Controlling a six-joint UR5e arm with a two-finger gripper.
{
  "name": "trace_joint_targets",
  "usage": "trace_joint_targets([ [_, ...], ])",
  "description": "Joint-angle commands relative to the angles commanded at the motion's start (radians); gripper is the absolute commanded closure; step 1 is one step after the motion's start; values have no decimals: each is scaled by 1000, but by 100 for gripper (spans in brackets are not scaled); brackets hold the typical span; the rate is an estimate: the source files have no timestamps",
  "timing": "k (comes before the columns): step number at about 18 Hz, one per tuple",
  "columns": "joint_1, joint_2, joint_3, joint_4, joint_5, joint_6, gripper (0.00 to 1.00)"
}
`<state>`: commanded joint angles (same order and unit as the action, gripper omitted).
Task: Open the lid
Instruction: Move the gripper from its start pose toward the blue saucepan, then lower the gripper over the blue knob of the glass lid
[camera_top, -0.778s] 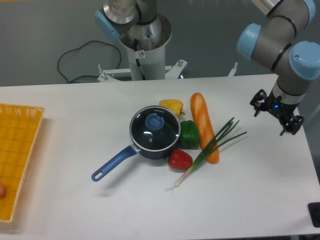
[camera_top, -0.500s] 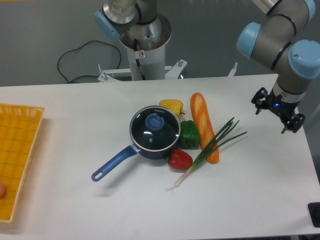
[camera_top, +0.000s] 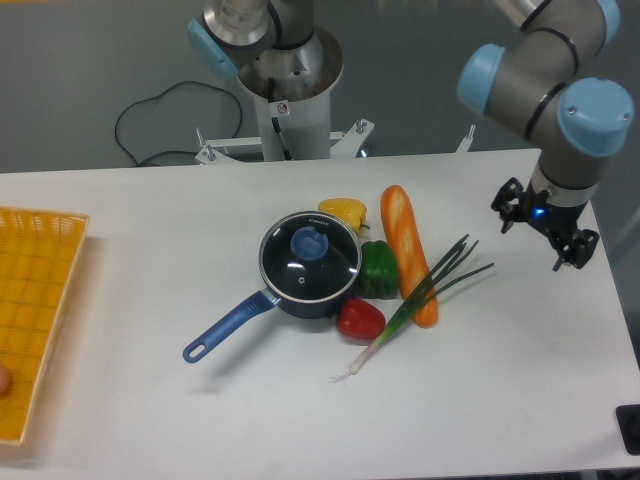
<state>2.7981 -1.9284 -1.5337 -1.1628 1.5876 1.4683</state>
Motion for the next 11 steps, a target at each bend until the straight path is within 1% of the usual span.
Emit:
trace_joint_targets([
  [1, -9, 20, -32, -1, -5, -5, 0],
  [3, -9, 83, -110, 2, -11, -20, 0],
  [5, -11, 129, -160, 2, -12, -29, 0],
  [6, -11, 150, -178, 3, -12, -31, 0],
  [8, -17, 175, -200, 2, -15, -29, 0],
  [11, -64, 212, -232, -2, -29, -51, 0],
])
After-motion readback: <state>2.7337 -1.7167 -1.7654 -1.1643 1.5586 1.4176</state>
